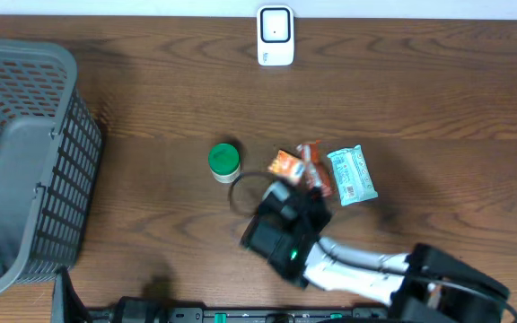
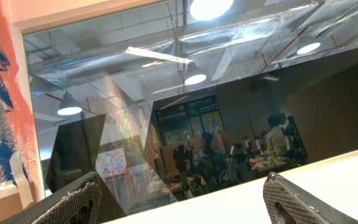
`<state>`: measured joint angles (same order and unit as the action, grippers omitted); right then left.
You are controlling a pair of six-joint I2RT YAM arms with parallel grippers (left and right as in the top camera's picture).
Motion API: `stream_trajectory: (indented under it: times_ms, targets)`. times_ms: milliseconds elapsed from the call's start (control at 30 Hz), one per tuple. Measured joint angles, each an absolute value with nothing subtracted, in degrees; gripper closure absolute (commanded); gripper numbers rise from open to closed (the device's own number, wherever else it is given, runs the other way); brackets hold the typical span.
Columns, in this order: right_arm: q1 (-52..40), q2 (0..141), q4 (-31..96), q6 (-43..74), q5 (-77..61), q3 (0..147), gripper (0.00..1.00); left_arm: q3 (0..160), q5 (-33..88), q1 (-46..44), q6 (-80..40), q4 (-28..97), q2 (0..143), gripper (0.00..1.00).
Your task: Scan the item barcode
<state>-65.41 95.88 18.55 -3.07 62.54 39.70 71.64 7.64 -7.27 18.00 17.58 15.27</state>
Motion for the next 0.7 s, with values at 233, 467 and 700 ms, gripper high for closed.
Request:
stream_trajectory:
  times_ms: [233,467,700]
  targets:
    - [-77.76,95.96,17.80,9.93,48.03,40.80,0.09,71.64,7.64,-7.27,18.00,17.58,15.27,0.16]
    - [-78.04,90.59,22.00,16.32,36.86,46.06,0.44,71.64,7.64,-7.27,18.00,17.58,15.27,0.16]
    - [-70.46,76.20,30.70,24.97,24.49,50.52,0.01,71.64,7.64,-7.27,18.00,17.58,15.27,0.16]
